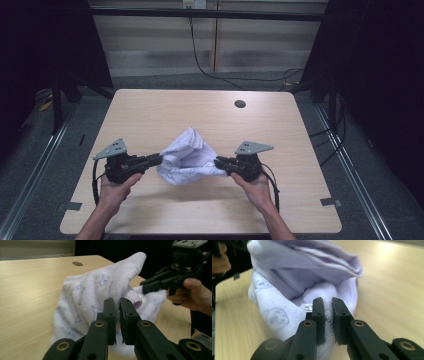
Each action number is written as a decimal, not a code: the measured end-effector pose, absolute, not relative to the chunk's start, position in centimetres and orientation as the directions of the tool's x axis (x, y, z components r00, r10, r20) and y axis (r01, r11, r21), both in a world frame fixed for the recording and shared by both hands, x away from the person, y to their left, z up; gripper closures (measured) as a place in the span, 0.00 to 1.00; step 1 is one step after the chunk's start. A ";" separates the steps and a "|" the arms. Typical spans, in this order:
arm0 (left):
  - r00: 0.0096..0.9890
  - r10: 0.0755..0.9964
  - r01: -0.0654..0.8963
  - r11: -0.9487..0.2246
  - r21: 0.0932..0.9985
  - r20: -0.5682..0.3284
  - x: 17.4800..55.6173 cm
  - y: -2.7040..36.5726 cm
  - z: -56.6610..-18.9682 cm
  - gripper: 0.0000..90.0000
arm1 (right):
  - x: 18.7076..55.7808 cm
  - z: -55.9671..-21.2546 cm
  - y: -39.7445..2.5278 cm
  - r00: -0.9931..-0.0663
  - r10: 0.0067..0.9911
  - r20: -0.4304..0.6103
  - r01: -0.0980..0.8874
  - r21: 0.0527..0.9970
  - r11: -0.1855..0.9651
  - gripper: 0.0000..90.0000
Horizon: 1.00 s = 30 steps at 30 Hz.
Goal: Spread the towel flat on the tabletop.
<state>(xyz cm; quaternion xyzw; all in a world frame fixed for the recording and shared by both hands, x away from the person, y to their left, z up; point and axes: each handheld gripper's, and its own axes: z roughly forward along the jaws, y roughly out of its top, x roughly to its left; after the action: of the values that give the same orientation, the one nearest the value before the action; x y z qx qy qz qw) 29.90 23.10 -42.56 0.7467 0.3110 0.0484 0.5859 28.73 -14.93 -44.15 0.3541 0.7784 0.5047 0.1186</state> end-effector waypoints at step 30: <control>0.805 0.537 0.404 -0.184 0.896 -0.253 27.2 23.6 -41.9 0.57 | 22.5 -45.4 -20.5 -0.696 0.707 0.126 0.463 0.831 0.307 0.74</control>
<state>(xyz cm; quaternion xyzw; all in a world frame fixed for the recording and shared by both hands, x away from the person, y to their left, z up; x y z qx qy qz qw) 27.23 23.62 -41.87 0.7672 0.3068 0.0592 0.5601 22.50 -20.54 -45.40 0.3668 0.7976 0.4602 0.1325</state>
